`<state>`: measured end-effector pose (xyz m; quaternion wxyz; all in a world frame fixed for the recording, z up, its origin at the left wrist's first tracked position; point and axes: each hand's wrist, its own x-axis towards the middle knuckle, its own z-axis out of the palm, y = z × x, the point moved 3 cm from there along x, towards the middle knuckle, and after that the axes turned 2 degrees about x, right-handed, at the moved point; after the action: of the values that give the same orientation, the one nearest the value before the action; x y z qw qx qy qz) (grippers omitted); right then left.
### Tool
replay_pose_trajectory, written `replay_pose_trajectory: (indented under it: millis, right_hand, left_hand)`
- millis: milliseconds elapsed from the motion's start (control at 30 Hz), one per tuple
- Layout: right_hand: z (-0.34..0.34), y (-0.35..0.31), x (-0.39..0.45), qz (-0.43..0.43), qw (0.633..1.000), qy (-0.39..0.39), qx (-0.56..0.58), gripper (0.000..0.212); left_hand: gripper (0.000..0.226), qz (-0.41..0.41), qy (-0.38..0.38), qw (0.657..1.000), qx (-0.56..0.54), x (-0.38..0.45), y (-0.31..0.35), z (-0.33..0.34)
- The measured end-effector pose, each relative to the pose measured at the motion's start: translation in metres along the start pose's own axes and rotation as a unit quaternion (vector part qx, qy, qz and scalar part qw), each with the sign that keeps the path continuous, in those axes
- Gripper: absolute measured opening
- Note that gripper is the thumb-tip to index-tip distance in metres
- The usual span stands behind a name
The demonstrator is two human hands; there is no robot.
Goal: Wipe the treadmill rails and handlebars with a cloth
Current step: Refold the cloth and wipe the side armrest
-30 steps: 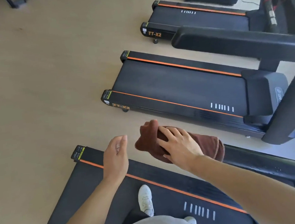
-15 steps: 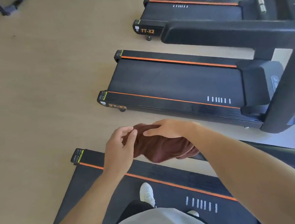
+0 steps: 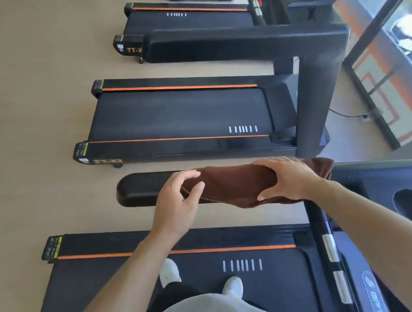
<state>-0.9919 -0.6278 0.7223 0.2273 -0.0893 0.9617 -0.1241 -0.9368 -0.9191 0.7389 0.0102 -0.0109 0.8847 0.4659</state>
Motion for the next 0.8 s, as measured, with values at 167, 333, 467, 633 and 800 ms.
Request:
replay_pose_trajectory:
  millis: [167, 333, 467, 633, 800]
  right_hand:
    - [-0.002, 0.044, -0.025, -0.006, 0.999, 0.030, -0.034, 0.091]
    - [0.012, 0.025, -0.015, -0.038, 0.993, 0.056, -0.095, 0.097]
    - [0.034, -0.057, 0.015, -0.119, 0.983, 0.089, -0.104, 0.096]
    - [0.066, -0.187, 0.065, -0.187, 0.973, 0.107, -0.088, 0.091]
    - [0.084, -0.273, 0.104, -0.229, 0.965, 0.082, -0.102, 0.083]
  left_hand:
    - [0.020, -0.003, 0.004, 1.000, -0.011, -0.012, -0.005, 0.018]
    - [0.015, -0.034, 0.091, 0.995, -0.025, -0.025, -0.021, 0.002]
    - [0.016, -0.077, 0.119, 0.989, -0.030, -0.029, -0.046, -0.024]
    - [0.034, -0.094, 0.117, 0.989, 0.006, -0.028, -0.076, -0.066]
    - [0.040, -0.122, 0.128, 0.984, 0.009, -0.015, -0.104, -0.114]
